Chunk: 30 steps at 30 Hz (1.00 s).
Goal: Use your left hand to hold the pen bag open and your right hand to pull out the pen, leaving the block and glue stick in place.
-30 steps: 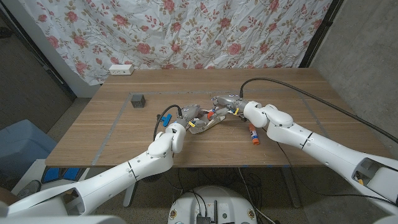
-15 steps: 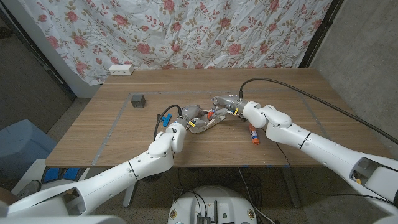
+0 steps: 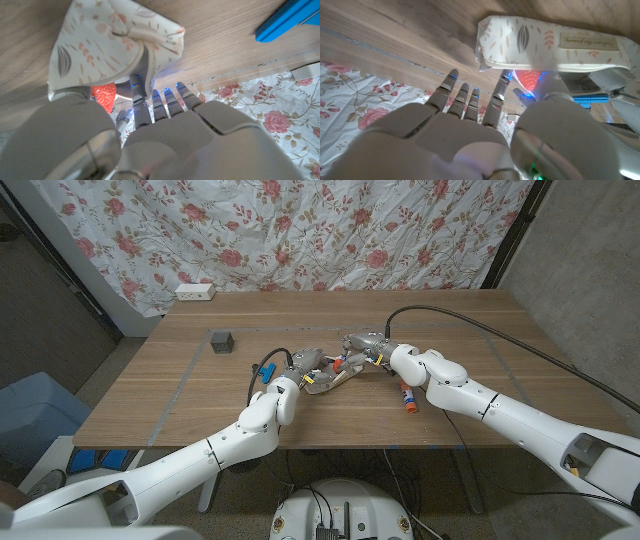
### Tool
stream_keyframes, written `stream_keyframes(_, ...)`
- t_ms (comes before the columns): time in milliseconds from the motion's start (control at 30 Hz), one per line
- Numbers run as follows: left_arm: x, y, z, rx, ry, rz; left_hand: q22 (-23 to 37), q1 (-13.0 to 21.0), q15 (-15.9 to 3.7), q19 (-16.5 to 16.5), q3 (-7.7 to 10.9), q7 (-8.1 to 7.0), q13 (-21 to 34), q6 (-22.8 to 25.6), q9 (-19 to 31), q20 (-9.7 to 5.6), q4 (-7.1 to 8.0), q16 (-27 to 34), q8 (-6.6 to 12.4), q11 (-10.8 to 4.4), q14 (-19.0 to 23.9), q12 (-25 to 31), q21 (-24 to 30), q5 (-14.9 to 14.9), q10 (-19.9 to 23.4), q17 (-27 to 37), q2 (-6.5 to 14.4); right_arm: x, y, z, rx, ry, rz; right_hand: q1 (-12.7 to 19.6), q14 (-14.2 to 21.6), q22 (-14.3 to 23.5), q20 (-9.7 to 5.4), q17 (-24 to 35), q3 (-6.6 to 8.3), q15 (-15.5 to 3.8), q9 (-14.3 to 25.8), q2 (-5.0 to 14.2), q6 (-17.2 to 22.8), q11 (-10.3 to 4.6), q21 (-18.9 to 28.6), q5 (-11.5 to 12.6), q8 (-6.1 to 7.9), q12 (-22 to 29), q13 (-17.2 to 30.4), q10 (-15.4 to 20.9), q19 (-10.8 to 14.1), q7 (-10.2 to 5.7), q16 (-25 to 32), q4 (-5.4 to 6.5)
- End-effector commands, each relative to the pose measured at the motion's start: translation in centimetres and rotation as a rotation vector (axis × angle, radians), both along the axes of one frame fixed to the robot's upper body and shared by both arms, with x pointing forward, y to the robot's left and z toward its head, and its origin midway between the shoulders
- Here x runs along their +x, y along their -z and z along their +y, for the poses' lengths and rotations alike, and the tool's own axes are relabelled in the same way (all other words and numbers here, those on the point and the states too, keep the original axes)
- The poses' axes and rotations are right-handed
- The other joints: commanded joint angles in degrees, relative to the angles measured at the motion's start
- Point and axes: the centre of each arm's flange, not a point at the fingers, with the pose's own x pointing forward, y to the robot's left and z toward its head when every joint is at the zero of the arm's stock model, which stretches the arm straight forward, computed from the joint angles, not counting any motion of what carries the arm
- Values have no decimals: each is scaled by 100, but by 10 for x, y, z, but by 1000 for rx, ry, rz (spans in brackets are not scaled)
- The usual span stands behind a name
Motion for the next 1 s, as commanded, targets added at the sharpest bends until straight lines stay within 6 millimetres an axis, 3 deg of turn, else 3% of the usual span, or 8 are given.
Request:
stream_keyframes(33,2,1,-1,-2,1,5,12,-22,-8,-36,-11,2,22,-25,17,-3,-25,21,43,-11,19,41,44,17,-2,11,30,1,2,-3,22,-6,-25,49,102,12,-3,34,15,-7,21,31,169,-33,39,51,94,57,27,116,74,-18,47,-25)
stream_keyframes(1000,1,-2,0,-3,10,-13,12,-24,-9,-29,-7,1,22,-20,17,-9,-27,25,45,-24,35,45,47,12,11,11,65,-6,-6,-13,129,-31,-58,131,207,12,-50,48,28,-66,32,118,408,-60,42,51,237,77,23,328,198,27,89,-3)
